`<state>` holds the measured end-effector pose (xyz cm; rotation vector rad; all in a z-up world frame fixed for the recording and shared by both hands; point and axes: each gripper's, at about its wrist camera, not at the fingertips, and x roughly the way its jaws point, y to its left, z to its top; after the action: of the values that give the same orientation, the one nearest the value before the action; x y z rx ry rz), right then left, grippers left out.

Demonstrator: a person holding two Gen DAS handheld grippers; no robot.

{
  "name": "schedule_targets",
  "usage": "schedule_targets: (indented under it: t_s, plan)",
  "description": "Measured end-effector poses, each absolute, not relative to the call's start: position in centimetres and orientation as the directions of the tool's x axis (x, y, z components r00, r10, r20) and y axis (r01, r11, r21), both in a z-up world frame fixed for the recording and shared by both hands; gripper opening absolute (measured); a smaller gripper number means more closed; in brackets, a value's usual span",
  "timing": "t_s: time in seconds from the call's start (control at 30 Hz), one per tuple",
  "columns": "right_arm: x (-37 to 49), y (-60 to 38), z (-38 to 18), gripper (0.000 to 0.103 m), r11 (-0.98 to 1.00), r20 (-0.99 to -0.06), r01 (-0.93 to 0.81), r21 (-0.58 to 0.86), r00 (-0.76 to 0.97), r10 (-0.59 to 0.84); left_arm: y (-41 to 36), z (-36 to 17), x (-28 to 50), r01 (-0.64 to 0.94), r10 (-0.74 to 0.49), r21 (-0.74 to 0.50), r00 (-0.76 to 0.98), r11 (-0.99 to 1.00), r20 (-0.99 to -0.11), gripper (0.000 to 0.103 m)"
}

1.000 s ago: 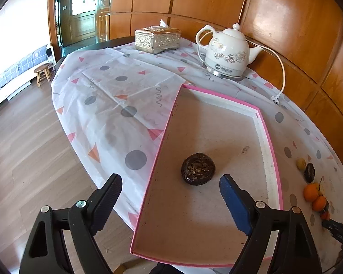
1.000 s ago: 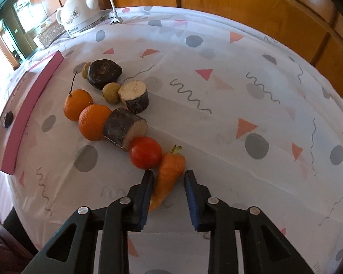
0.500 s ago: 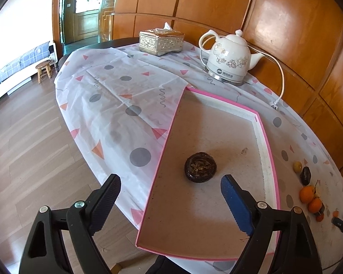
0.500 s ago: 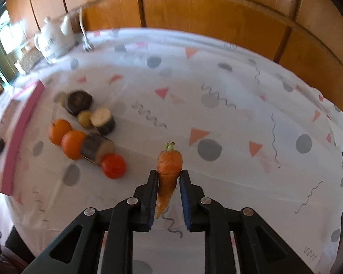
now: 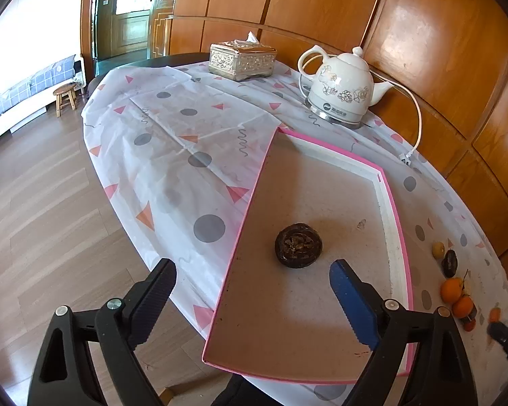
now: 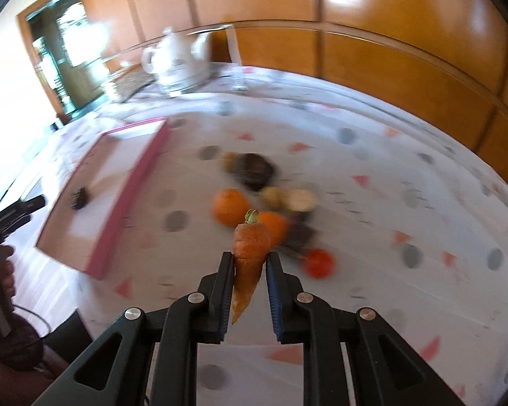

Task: Organize fruits
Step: 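Carry the carrot into the pink tray and open the right tool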

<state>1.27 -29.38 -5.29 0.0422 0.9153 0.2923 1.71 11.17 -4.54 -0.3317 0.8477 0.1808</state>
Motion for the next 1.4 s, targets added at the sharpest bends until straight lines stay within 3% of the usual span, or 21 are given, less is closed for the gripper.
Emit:
schedule_targets:
  t_s: [0.5, 0.9, 1.0, 1.4]
  plan:
    - [4.7, -13.1, -4.8, 0.019, 0.837, -0.741, -0.509, 0.201, 0.48, 0.47, 12.3, -5.1, 1.4, -0.312, 0.023, -0.236, 0.645, 0.92, -0.764, 0.093]
    - [6.6, -7.8, -6.7, 0.02, 0.834, -0.785, -0.522, 0.178, 0.436, 0.441, 13.3, -5.8, 1.5, -0.342, 0.027, -0.247, 0.632, 0.907, -0.775, 0.093]
    - [6.6, -7.8, -6.8, 0.025, 0.837, -0.783, -0.517, 0.181, 0.439, 0.441, 13.2, -5.7, 1.5, -0.34, 0.028, -0.246, 0.633, 0.908, -0.773, 0.093]
    - [4.0, -9.8, -5.0, 0.025, 0.847, -0.76, -0.526, 0.077, 0.519, 0.392, 12.3, -5.0, 1.2, -0.305, 0.025, -0.233, 0.654, 0.923, -0.756, 0.093]
